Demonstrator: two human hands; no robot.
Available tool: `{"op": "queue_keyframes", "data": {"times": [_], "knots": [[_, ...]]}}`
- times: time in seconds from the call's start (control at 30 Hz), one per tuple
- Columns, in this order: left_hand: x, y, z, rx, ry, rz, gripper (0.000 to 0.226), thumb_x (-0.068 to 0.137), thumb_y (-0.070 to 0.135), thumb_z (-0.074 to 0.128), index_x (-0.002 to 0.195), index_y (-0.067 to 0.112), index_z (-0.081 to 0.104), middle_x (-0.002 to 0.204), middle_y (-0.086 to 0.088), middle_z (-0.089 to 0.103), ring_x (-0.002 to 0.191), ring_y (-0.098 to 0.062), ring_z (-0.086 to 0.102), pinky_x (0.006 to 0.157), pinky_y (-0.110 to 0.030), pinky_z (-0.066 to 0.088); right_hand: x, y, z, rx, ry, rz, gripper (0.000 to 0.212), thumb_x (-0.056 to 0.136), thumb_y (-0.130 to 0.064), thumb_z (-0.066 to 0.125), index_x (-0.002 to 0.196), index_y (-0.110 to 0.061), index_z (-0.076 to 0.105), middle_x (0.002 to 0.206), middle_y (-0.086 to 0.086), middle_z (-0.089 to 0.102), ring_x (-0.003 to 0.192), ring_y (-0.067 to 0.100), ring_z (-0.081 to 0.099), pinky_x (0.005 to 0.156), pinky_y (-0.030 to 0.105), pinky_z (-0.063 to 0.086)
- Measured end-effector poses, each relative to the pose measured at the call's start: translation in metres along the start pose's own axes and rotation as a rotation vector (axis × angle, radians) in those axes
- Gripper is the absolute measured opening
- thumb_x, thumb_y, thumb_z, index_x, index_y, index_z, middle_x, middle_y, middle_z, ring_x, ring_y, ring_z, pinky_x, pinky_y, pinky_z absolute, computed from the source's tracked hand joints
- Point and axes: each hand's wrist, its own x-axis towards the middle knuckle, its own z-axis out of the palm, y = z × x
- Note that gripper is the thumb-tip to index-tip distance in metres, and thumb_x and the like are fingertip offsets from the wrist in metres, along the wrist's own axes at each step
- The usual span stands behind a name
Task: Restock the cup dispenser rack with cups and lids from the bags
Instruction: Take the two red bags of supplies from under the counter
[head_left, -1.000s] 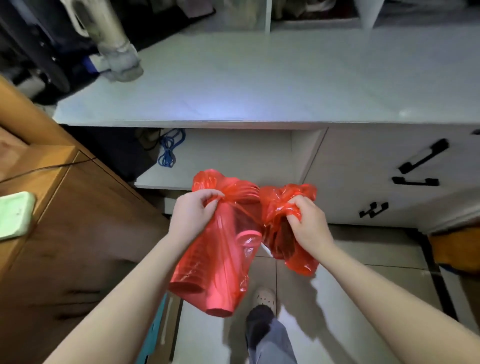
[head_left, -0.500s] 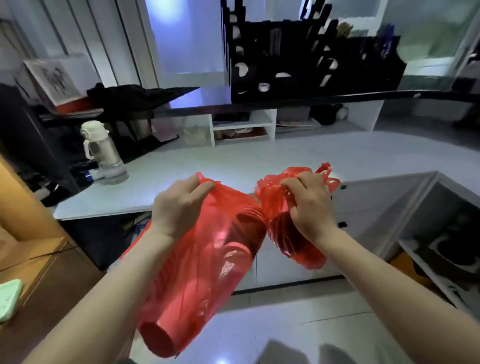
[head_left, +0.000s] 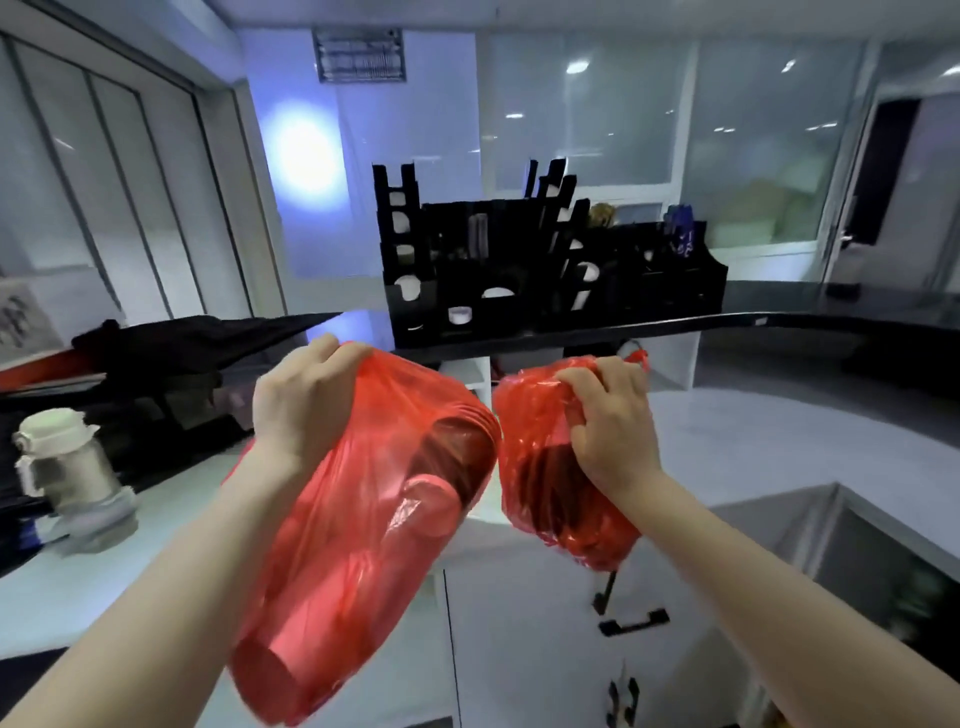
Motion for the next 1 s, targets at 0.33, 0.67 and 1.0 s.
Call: {"op": "queue_keyframes", "data": {"times": [0.33,0.67,1.0], "knots": [[0.047,0.025,0.176,-0.114,-0.123,0.012,0.028,0.078,0.015,0.054,0.100,0.018,0.072,0.074,-0.009,0.053,0.064,-0.034,0.060,0.050,-0.040,0.047,0.025,0.133,0.105,0.045,-0.363,0.200,0.036,0.080,0.006,0.058,0.113,-0.006,0.064,0.112,0.015,0.053,0.107,0.035,0.045,0.091,0.044,0.043],[0.121,-0.015,0.288,-0.091,-0.088,0.013,0.025,0.080,0.014,0.063,0.102,0.022,0.070,0.074,-0.008,0.050,0.068,-0.035,0.056,0.052,-0.040,0.046,0.033,0.194,0.207,0.062,-0.460,0.383,0.038,0.085,0.004,0.054,0.119,-0.010,0.062,0.115,0.006,0.049,0.113,0.026,0.042,0.095,0.036,0.041],[0.092,-0.018,0.335,-0.258,-0.030,0.175,0.025,0.081,0.013,0.050,0.089,0.015,0.074,0.069,-0.007,0.051,0.061,-0.031,0.055,0.045,-0.037,0.047,0.051,0.215,0.274,0.139,-0.464,0.377,0.031,0.085,-0.004,0.058,0.112,-0.018,0.064,0.108,-0.014,0.032,0.106,0.016,0.042,0.093,0.029,0.039]]}}
